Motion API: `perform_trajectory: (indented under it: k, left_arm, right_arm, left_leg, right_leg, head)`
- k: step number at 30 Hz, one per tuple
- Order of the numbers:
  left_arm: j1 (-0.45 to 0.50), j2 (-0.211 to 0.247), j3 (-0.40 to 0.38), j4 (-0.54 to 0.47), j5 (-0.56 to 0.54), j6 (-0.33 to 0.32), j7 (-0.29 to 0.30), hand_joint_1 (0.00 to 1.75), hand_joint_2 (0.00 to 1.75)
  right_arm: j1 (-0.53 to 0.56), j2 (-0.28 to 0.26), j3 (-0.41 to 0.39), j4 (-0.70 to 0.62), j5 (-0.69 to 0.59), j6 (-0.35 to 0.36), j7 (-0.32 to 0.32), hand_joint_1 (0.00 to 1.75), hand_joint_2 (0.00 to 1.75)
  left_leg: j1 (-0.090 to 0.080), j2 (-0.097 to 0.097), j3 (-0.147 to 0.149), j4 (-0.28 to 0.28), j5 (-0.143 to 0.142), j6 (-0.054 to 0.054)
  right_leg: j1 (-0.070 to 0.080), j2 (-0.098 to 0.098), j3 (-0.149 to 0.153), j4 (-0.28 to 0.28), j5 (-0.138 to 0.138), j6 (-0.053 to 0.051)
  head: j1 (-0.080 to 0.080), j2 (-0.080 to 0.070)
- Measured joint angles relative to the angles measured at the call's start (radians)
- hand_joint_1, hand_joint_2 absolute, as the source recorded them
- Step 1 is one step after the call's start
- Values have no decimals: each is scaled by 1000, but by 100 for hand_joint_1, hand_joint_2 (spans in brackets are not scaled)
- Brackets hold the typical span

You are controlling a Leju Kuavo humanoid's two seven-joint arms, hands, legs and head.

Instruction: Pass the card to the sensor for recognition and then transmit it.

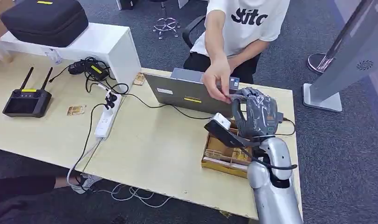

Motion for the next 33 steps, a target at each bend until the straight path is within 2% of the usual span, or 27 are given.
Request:
perform_trajectory:
  k: [3, 8, 12, 18, 24, 29, 33]
  left_arm:
    - [1, 0, 0, 0, 2, 4, 0, 0, 175]
    - [4, -1, 1, 0, 8, 9, 0, 0, 175]
    - [7, -3, 6, 0, 17, 16, 0, 0, 175]
    - [15, -7, 27, 0, 32, 26, 0, 0, 175]
    - [16, -10, 43, 0, 35, 30, 0, 0, 175]
    - [16, -12, 48, 0, 35, 30, 0, 0, 175]
    - [16, -14, 51, 0, 35, 31, 0, 0, 175]
  right_arm:
    - [50, 2, 16, -70, -54, 7, -45, 175, 175]
    - [162, -7, 50, -214, -101, 1, -66, 175, 175]
    - [268, -34, 32, -293, -157, -36, -79, 175, 175]
    - [391, -51, -121, -295, -218, -47, -152, 175, 175]
    - [438, -54, -302, -194, -237, -49, -184, 175, 175]
    - [439, -54, -382, -112, -235, -50, -194, 175, 175]
    - [437, -54, -411, -79, -233, -52, -194, 175, 175]
  left_leg:
    - [0, 0, 0, 0, 0, 0]
    - [0, 0, 0, 0, -1, -1]
    - [0, 0, -1, 0, -2, 0]
    - [0, 0, -1, 0, -3, 1]
    - [0, -1, -1, 0, -3, 1]
    - [0, -1, 0, 0, -3, 1]
    - [0, -1, 0, 0, -2, 1]
  right_leg:
    - [0, 0, 0, 0, 0, 0]
    - [0, 0, -1, 0, -1, 0]
    - [0, -1, -1, -1, -2, 0]
    - [0, -1, 0, -1, -2, 0]
    - [0, -1, 0, -1, -2, 0]
    - [0, -1, 0, -1, -2, 0]
    - [0, -1, 0, -1, -2, 0]
  head:
    - [0, 0]
    - [0, 0]
    - [0, 0]
    - [0, 0]
    - [0, 0]
    - [0, 0]
    - [0, 0]
